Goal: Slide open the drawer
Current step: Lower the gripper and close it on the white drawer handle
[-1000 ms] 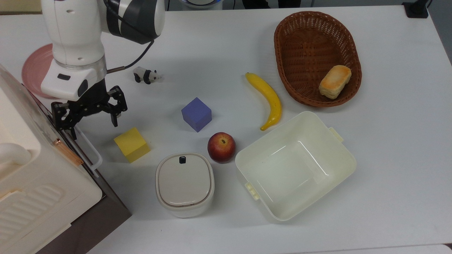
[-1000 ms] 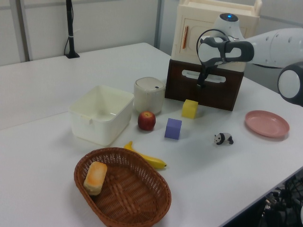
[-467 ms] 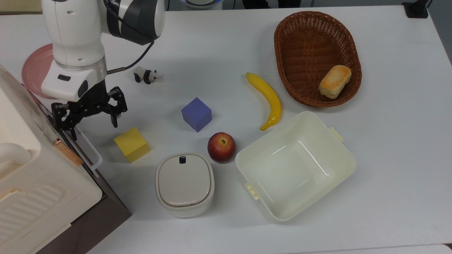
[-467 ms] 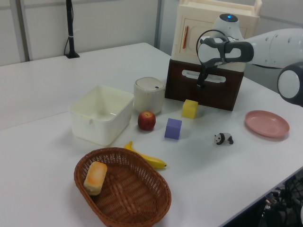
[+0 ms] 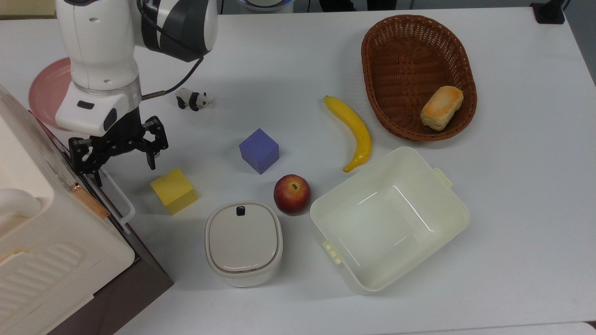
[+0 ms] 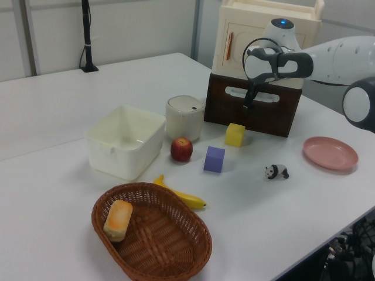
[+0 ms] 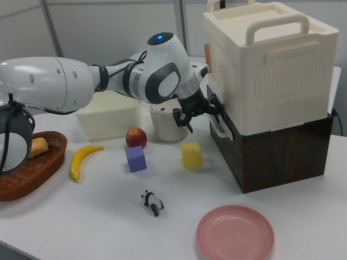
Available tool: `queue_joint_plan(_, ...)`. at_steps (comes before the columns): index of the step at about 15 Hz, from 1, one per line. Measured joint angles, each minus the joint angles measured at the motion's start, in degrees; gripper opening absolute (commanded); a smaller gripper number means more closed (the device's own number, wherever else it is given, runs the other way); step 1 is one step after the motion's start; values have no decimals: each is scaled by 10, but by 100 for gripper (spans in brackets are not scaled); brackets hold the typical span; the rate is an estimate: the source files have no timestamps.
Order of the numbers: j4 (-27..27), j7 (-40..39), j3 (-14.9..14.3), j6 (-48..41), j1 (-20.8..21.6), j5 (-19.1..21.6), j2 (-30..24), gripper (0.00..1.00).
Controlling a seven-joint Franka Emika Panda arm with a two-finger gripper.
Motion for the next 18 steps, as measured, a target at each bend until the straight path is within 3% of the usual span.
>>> queue_joint_plan(6,0,0,0,3,0,0,1,99)
queue_joint_plan(11,0,0,0,10,-1,0,2,78)
queue_joint_plan(14,0,0,0,17,-3,0,2,72)
queue_joint_plan(18,0,0,0,18,-5,0,2,72)
